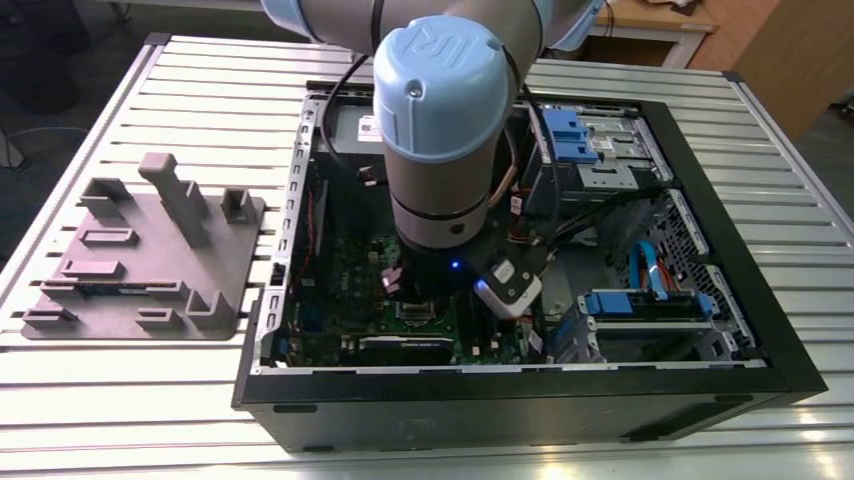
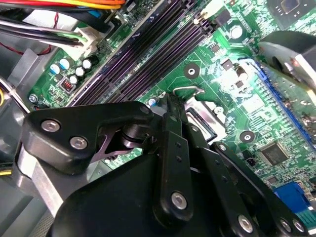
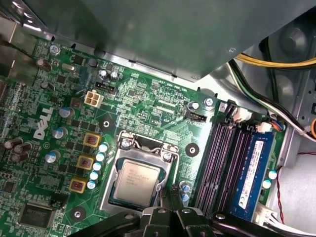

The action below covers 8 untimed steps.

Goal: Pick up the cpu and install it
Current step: 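Install the first cpu locking lever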

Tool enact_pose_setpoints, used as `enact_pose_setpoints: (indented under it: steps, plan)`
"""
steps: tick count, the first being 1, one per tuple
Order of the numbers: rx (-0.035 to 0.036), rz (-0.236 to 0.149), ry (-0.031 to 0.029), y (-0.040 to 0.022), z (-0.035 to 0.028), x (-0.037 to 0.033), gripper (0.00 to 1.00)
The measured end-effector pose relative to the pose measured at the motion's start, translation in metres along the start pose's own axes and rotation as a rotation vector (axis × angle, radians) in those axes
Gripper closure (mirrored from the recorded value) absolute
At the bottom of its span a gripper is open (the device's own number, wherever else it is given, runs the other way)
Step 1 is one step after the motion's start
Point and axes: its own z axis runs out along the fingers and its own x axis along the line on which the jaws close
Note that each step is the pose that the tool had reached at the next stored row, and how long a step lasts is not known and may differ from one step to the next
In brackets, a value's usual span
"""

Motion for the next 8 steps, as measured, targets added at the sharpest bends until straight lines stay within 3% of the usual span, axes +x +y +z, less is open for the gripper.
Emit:
enact_pose_setpoints:
  steps: [8]
  plan:
    - [0.0001, 0.0, 0.0, -0.0064, 0.0002, 0.002, 0.9]
